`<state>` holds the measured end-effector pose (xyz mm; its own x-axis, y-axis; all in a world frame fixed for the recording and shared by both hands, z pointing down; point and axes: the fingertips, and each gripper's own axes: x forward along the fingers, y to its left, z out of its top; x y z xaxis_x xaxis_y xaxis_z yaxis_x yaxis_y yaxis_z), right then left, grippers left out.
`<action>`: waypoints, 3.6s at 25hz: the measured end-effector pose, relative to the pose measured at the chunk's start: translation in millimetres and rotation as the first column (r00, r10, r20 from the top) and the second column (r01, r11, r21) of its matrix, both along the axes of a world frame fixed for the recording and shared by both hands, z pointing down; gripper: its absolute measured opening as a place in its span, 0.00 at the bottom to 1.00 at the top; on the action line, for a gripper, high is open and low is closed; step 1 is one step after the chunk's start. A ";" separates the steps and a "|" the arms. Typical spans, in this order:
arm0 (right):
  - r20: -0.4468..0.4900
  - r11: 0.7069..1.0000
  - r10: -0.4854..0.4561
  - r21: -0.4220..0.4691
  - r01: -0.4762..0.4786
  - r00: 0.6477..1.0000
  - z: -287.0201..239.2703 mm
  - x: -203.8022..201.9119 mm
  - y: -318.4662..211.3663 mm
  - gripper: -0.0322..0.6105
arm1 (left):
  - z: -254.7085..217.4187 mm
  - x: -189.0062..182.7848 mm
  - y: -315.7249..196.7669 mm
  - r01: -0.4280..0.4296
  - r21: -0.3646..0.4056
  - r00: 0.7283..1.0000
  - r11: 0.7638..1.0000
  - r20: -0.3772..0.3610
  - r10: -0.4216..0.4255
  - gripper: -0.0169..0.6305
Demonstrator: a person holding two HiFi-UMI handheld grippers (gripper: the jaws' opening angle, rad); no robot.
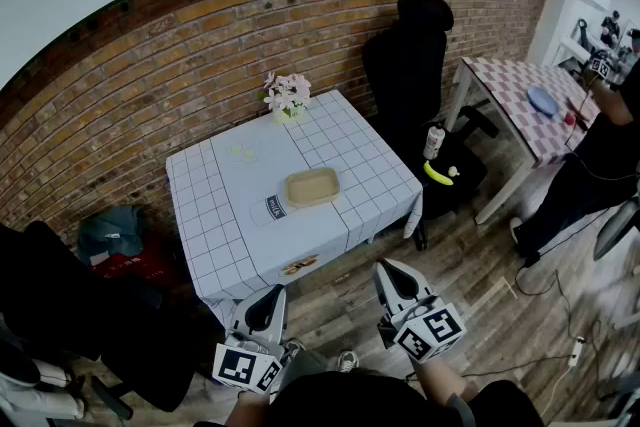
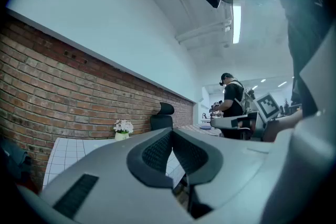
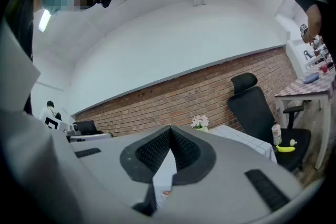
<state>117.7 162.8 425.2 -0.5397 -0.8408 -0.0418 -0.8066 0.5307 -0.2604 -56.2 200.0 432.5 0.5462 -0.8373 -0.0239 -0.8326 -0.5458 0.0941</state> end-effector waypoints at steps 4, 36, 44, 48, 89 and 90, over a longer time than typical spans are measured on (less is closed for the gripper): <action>0.041 0.999 -0.023 0.025 0.022 0.999 -4.8 -0.2 -2.7 0.06 | 0.4 0.8 -0.7 0.011 0.007 1.000 1.000 -0.018 -0.011 0.04; 0.025 0.971 0.237 0.002 -0.238 0.971 5.6 -65.5 -156.0 0.06 | 2.6 -82.3 -188.1 -0.201 0.007 0.978 0.980 -0.049 0.201 0.04; 0.003 0.970 0.240 -0.037 -0.240 0.971 23.3 -69.3 -184.2 0.06 | 20.3 -87.7 -211.9 -0.200 -0.036 0.978 0.979 -0.070 0.197 0.04; -0.005 0.976 0.210 -0.055 -0.210 0.978 29.6 -65.9 -205.9 0.06 | 27.6 -85.7 -227.3 -0.165 -0.056 0.984 0.985 -0.077 0.160 0.05; -0.075 0.876 -0.098 -0.479 0.051 0.992 206.9 -38.7 -340.5 0.38 | 183.6 -2.8 -325.5 -0.035 -0.530 0.994 0.847 -0.107 -0.026 0.50; -0.073 0.869 -0.100 -0.491 0.052 0.992 210.8 -39.3 -340.5 0.39 | 187.0 -1.2 -325.3 -0.038 -0.544 0.993 0.838 -0.111 -0.027 0.52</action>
<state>78.4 -177.6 636.0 -0.5837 -0.6972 0.4162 -0.8022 0.4161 -0.4281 -57.5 -125.3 619.5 0.5719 -0.7296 0.3751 -0.7962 -0.3835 0.4680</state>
